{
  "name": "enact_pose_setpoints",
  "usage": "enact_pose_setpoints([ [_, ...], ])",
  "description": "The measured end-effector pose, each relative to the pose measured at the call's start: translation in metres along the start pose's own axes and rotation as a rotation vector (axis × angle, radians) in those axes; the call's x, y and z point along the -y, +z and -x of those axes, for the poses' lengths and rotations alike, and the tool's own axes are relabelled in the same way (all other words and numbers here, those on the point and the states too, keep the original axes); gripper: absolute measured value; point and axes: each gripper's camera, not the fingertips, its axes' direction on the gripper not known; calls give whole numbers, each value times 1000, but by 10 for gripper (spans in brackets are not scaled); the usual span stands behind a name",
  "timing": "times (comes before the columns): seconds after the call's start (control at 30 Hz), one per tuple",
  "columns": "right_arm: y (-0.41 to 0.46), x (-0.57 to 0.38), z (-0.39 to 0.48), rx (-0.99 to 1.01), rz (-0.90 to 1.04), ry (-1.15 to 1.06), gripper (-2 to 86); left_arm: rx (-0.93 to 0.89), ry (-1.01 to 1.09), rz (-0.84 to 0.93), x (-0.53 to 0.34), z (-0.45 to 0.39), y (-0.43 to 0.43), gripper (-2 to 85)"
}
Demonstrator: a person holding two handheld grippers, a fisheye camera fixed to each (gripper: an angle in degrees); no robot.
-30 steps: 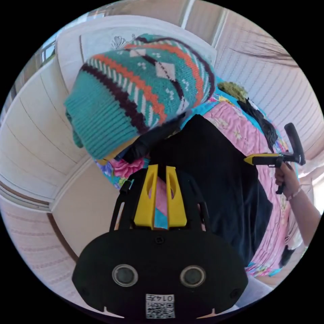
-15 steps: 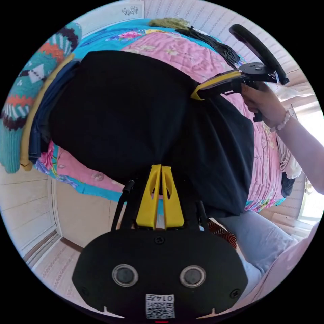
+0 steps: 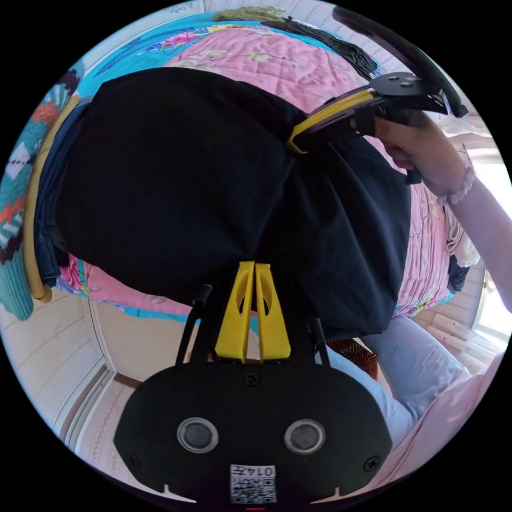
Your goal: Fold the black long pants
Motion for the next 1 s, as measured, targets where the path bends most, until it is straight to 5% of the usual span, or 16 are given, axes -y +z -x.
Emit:
enact_pose_setpoints([
  [0.37, 21, -26, -58, 93, 27, 15, -8, 9, 30, -15, 12, -17, 11, -7],
  [0.5, -1, -76, -95, 201, -116, 89, -2, 33, 6, -123, -25, -31, -17, 19],
  [0.7, -42, -242, -157, 177, -362, 350, 38, -209, -46, -55, -73, -66, 1, 98],
  [0.83, -18, -322, -184, 133, -290, 512, 97, -374, -128, 1, -65, -88, 33, 125],
  [1.0, 37, -365, -215, 307, -266, 603, 103, -400, -163, 69, -44, -103, 77, 116],
])
